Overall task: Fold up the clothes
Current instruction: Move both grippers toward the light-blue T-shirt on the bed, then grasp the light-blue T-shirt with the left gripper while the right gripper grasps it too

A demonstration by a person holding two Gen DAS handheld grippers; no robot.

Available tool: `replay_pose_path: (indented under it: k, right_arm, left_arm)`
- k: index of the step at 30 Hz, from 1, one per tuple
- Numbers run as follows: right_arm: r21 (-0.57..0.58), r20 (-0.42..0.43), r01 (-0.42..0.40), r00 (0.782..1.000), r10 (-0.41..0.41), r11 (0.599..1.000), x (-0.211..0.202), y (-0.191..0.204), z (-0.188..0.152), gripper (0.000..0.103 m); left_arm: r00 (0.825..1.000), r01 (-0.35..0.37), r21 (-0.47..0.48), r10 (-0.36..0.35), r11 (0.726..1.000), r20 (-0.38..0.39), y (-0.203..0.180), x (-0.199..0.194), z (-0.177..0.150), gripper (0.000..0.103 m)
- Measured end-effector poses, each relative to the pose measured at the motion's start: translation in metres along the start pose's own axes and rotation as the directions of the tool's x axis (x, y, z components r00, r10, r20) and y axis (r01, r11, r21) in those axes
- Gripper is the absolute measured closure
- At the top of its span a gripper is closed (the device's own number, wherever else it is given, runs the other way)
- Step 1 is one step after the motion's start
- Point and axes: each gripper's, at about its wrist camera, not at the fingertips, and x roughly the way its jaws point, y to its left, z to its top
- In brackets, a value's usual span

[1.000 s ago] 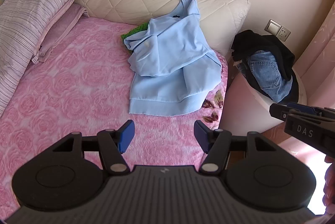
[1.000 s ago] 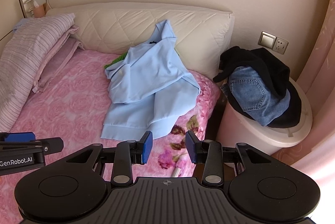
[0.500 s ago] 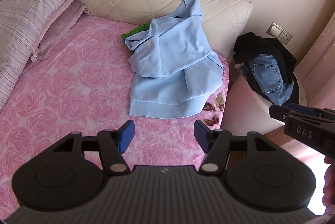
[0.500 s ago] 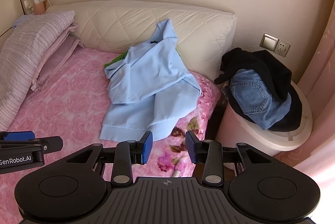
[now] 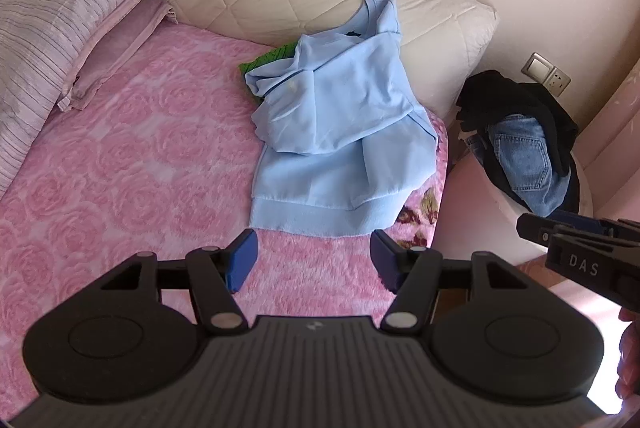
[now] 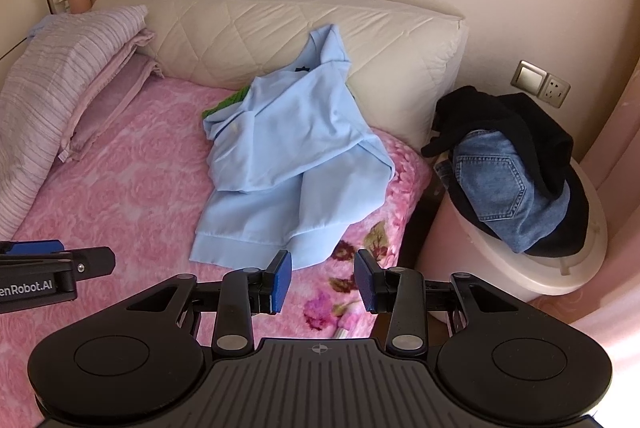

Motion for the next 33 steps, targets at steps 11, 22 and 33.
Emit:
replay_pose_path:
  k: [11,22,33]
  right_arm:
    - [0.057,-0.042,-0.012,0.999,0.015,0.998,0.047,-0.035,0.020,0.064]
    - [0.047,-0.121,-0.035,0.992,0.040,0.998,0.134,-0.080,0.063,0.064]
    - [0.044,-0.147,-0.114,0.982,0.119,0.993,0.214,-0.114,0.130,0.064]
  left_arm:
    - [0.999,-0.041,-0.030,0.041,0.999,-0.001,-0.003,0.049,0.020,0.047]
    - [0.992,-0.104,-0.096,0.096,0.990,-0.081,-0.004,0.139,0.056,0.047]
    - [0.987,-0.134,-0.166,0.118,0.977,-0.107,-0.006,0.216,0.111,0.047]
